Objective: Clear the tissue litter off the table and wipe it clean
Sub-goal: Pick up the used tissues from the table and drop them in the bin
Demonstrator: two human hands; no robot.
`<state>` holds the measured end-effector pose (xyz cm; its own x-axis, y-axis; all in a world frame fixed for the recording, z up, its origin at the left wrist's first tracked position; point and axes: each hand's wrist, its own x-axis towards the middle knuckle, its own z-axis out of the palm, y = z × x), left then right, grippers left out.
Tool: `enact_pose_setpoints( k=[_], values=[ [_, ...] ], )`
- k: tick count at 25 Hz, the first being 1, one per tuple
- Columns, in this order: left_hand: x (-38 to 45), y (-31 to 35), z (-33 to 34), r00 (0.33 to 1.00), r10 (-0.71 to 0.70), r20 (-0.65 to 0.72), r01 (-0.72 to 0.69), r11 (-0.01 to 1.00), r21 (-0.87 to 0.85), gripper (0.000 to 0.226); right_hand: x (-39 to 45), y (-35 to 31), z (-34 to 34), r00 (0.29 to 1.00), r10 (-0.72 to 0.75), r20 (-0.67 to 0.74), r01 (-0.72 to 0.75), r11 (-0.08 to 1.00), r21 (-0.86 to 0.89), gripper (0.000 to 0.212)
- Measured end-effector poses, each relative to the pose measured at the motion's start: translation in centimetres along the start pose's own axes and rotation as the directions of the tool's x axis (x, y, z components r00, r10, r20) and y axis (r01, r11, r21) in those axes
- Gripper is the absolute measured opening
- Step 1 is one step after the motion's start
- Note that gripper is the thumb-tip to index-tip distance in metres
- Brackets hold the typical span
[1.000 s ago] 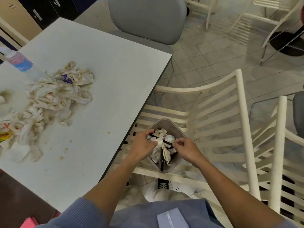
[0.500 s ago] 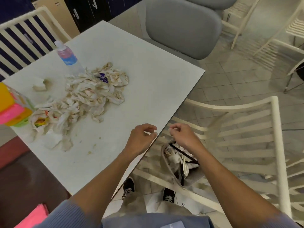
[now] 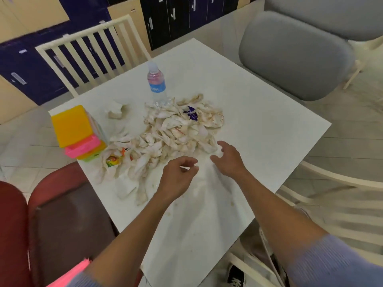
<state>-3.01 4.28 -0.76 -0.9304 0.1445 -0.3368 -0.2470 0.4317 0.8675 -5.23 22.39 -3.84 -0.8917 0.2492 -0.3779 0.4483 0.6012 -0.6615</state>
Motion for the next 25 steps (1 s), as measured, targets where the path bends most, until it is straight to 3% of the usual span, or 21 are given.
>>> enact_pose_setpoints(
  k=[4,7,12,16,21,23,25],
  values=[
    [2.1,-1.5,-2.2,1.0,-0.009,-0.006,0.009,1.0,-0.029,0.01,3.3,-1.2,2.2,0.999,0.012,-0.031,-0.014,0.999,-0.05,0.076],
    [3.3,-2.5,-3.3,0.999,-0.038,-0.007,0.038,0.998,-0.052,0.011,3.9,-1.6,3.1,0.989,0.036,-0.147,-0.041,0.999,-0.03,0.062],
    [4.2,-2.7,-4.1,0.998,-0.057,0.014,0.058,0.996,-0.073,0.01,1.1,-1.6,1.8,0.907,0.216,-0.361,-0.119,0.954,0.274,0.048],
    [4.5,-1.9,-3.3,0.999,-0.028,0.043,0.034,0.988,-0.148,0.012,-1.6,-0.9,-0.2,0.834,0.271,-0.48,-0.04,0.899,0.437,0.023],
    [4.4,-1.2,-1.9,0.986,-0.001,0.165,0.042,0.968,-0.246,0.033,-4.4,-2.4,-1.5,0.873,0.247,-0.421,0.043,0.82,0.57,0.028],
    [4.2,-1.2,-1.5,0.969,-0.009,0.246,0.077,0.96,-0.268,0.05,-5.3,-3.1,-1.0,0.92,0.216,-0.326,0.043,0.774,0.632,0.025],
    [3.8,-1.3,-1.4,0.946,0.005,0.325,0.109,0.938,-0.33,0.052,-5.9,-3.9,0.0,0.969,0.152,-0.194,0.012,0.757,0.654,0.019]
  ],
)
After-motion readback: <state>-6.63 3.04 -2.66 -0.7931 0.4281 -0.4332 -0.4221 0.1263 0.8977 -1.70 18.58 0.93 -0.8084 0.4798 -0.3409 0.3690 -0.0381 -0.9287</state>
